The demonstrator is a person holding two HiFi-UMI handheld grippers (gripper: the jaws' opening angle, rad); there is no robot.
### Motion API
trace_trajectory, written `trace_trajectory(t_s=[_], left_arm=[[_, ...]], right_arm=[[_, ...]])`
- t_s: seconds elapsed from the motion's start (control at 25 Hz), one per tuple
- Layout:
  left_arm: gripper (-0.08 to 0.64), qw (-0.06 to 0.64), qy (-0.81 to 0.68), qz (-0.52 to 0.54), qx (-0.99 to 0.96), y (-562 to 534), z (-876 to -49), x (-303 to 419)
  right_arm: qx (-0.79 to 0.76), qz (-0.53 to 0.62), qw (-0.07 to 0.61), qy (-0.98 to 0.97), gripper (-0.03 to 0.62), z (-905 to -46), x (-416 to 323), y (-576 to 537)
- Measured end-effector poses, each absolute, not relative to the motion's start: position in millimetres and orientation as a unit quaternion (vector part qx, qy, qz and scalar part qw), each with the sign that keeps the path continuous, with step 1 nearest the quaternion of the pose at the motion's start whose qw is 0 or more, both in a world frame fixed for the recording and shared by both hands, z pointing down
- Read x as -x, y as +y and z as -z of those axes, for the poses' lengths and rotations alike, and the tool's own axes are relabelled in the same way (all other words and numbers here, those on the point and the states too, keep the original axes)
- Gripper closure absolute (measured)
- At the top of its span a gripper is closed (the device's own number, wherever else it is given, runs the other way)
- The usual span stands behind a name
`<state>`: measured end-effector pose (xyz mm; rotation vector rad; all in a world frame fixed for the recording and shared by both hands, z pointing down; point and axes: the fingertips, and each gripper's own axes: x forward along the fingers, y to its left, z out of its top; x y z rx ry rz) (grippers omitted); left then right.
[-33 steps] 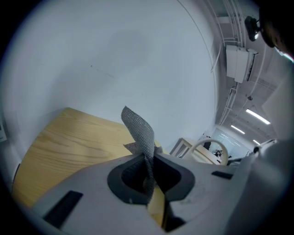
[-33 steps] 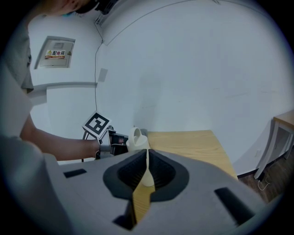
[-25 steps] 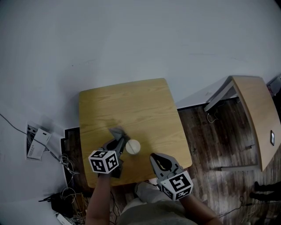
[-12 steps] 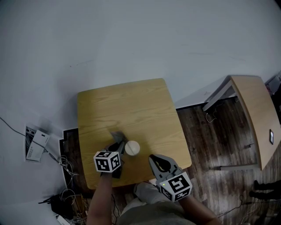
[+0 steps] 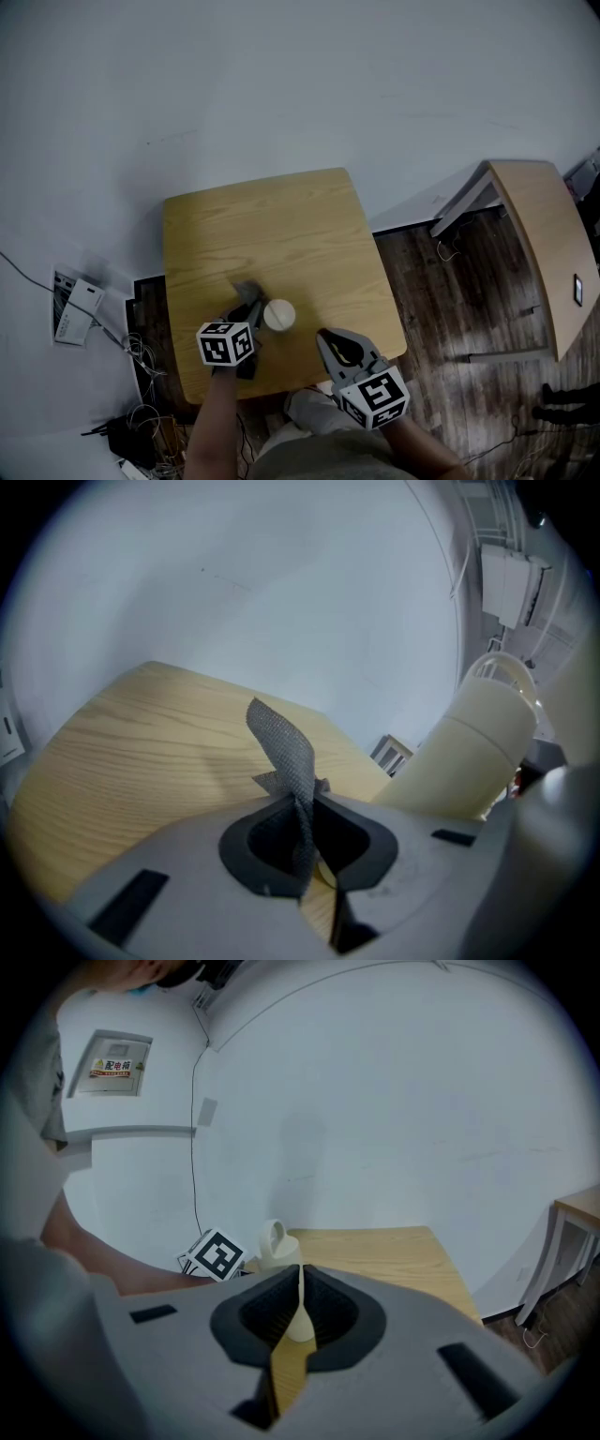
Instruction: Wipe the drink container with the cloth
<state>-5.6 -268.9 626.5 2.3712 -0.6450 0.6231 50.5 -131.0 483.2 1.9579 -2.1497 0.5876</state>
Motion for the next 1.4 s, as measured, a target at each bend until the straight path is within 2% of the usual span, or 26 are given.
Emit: trace_trajectory(t_s=[0.6,1.0,1.4], left_arm=[[0.538,0.303,-0.320,-0.133,-0.888,-257,-537,51],[0.538,0.282,-0.336,-0.071,-0.896,-205,-467,82],[0.538,0.262,-0.340,-0.041,-0.902,-143,-433,107]], right_arm=[[-0.647,-0.181,0.076,-0.737,0.580,-471,-40,-98],[-0.633,-0.164,0.064,-0.754,0.580,-454,-26,-63],[-0.636,-0.136,0.053,-0.757,0.580,-432,-24,-24]])
